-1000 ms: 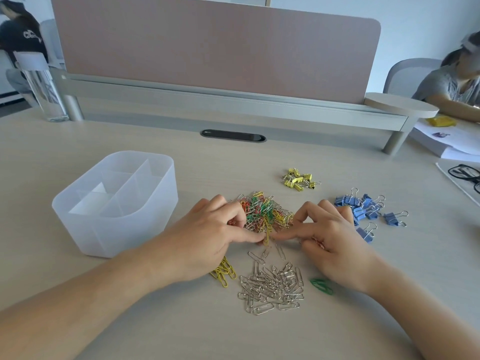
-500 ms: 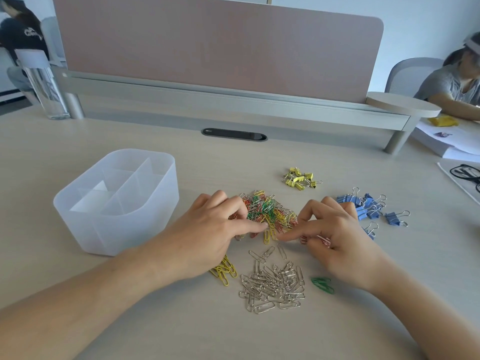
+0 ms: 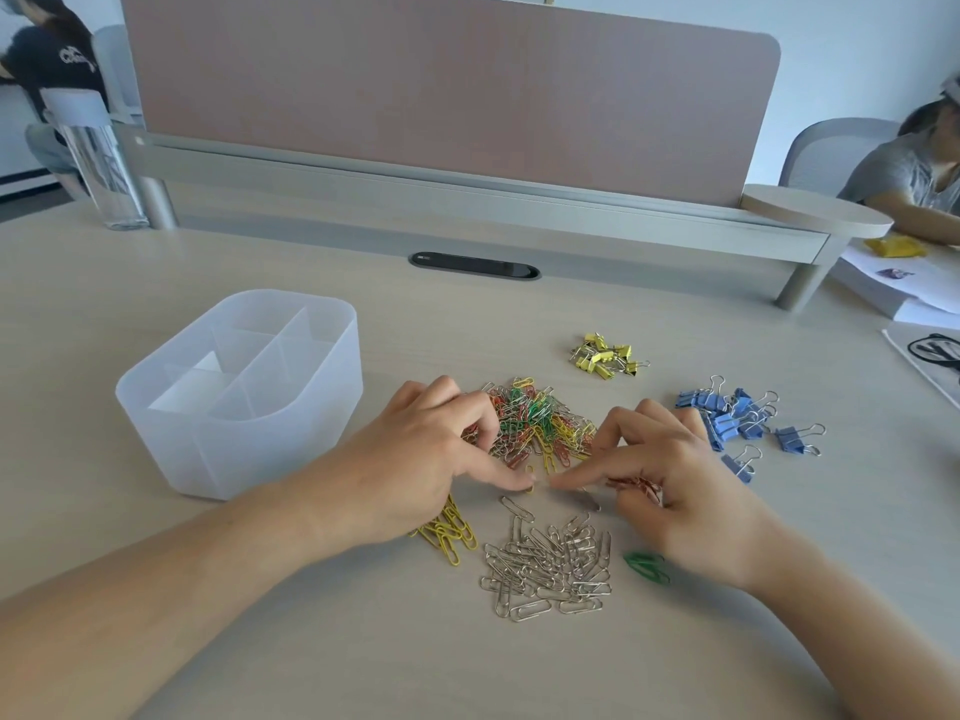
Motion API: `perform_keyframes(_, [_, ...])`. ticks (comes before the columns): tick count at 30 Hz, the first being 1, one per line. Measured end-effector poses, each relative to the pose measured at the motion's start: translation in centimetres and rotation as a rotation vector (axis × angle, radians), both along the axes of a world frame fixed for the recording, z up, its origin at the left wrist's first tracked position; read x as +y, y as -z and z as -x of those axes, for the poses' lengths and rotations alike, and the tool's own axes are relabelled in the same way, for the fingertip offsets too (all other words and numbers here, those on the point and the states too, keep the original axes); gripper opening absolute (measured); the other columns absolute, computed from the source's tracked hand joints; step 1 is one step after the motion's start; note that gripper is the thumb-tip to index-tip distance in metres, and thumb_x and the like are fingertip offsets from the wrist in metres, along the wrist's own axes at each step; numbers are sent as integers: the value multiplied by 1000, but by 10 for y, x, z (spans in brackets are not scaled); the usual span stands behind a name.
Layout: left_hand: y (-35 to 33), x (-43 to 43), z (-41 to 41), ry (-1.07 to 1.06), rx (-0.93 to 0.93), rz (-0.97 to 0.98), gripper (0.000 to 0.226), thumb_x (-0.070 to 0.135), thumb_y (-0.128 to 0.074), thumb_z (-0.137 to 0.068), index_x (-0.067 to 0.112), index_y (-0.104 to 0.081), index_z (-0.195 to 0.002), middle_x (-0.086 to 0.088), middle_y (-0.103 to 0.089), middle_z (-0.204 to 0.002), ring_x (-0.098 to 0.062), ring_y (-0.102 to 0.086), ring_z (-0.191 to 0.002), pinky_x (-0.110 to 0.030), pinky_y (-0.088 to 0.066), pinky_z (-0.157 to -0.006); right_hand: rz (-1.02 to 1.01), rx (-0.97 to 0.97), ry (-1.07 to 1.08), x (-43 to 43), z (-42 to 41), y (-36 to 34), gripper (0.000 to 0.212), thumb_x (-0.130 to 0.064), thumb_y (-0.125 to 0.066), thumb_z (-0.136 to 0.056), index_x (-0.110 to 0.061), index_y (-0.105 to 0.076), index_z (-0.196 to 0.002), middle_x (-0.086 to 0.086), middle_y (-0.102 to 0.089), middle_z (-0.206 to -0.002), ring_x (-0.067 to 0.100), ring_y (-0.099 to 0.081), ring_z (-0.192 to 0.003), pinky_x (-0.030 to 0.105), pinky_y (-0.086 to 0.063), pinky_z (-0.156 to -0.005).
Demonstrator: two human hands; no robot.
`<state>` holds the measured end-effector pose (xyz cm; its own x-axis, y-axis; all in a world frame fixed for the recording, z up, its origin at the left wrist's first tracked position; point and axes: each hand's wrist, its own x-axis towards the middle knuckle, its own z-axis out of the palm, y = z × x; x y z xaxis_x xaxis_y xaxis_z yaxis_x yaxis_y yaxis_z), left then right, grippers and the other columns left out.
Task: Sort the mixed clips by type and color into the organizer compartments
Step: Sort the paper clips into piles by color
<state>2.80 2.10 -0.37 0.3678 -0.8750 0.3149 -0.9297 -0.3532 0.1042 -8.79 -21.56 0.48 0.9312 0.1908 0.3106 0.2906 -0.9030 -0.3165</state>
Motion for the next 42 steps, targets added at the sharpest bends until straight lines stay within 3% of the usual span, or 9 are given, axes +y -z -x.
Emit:
perform_keyframes(7, [-1,3,-4,4,-23,17,76,-6,-41,-76,55,-63,-115,18,-39,-93,-7,-27,-86,-20,-18,-78,91,108,-89,14,1,1,73,-7,-44,-69,-62,-58,-115,-23,-41,-94,4,-38,-93,29,-24,-88])
perform_keyframes(14, [-4,8,-8,55,57,45,64,-4,-55,-83,55,-69,-105,17,-41,-91,-5,-28,-85,-16,-21,-83,-88,70,-65,5,2,-1,60,-5,-49,-70,-56,-71,-92,-15,-49,-86,7,-42,-87,30,-23,-85])
perform_keyframes(20, [-10,9,-10,83,67,128,42,2,-61,-75,41,-75,-72,20,-44,-84,2,-36,-85,-19,-26,-79,27,22,152,2,-5,10,60,-24,-27,-81,-57,-57,-122,-20,-42,-91,5,-37,-95,34,-24,-87])
perform_keyframes(26, [-4,10,-12,88,46,116,44,6,-64,-81,46,-75,-96,20,-43,-84,-1,-32,-81,-21,-29,-78,136,81,170,1,-6,12,61,-35,-15,-83,-57,-52,-127,-21,-38,-97,5,-33,-95,35,-22,-89])
perform_keyframes(29, [-1,9,-12,81,25,98,51,1,-69,-78,46,-74,-100,19,-45,-84,-1,-28,-80,-20,-28,-75,116,55,158,2,-5,11,59,-34,-18,-83,-58,-57,-120,-20,-40,-95,7,-35,-94,36,-23,-85])
perform_keyframes(36, [4,1,-4,25,-34,48,75,-12,-54,-74,48,-65,-117,16,-40,-92,-5,-24,-83,-24,-23,-75,64,-14,126,4,-3,5,51,-36,-25,-83,-53,-70,-100,-23,-44,-90,4,-38,-92,33,-20,-78])
perform_keyframes(42, [6,3,-8,-22,-68,41,68,-8,-62,-75,43,-66,-119,15,-43,-94,-5,-22,-84,-24,-17,-73,31,72,-26,12,0,3,58,-16,-40,-73,-56,-66,-107,-24,-45,-93,0,-39,-93,23,-21,-85])
